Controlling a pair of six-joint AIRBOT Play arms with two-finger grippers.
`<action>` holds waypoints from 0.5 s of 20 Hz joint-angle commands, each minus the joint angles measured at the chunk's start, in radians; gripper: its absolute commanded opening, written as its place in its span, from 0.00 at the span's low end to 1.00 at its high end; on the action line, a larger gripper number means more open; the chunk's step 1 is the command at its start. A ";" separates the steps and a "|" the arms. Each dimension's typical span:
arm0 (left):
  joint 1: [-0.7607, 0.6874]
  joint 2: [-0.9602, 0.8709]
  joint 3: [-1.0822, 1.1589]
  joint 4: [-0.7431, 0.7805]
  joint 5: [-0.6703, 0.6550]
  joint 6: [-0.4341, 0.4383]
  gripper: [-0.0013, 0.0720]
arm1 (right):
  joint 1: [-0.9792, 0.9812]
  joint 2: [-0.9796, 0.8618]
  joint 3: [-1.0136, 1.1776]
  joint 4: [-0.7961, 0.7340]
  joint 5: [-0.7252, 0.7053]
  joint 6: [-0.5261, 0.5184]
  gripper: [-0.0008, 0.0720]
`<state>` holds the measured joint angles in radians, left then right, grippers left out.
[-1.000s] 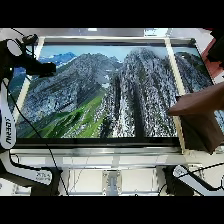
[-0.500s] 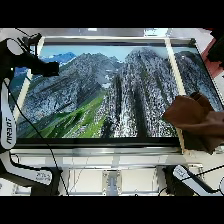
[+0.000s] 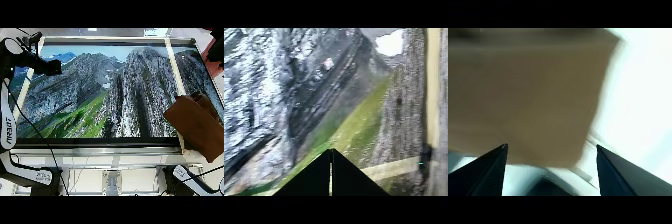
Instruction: Fold the shirts.
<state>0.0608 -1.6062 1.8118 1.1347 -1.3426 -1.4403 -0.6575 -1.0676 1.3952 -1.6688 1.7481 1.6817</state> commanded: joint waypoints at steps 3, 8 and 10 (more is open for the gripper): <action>-0.039 0.000 0.001 -0.265 0.043 0.017 0.03 | 0.109 0.015 0.074 1.033 -0.536 -0.227 0.84; -0.214 0.000 0.001 -0.262 0.092 0.096 0.03 | 0.602 -0.030 -0.068 0.762 -0.792 -0.400 0.84; -0.251 0.000 0.001 -0.263 0.095 0.106 0.03 | 0.737 -0.064 -0.103 0.618 -0.853 -0.399 0.84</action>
<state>-0.1249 -1.6062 1.8118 0.8879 -1.2690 -1.3693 -0.1299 -1.0966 1.3468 -0.9192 1.0641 1.3441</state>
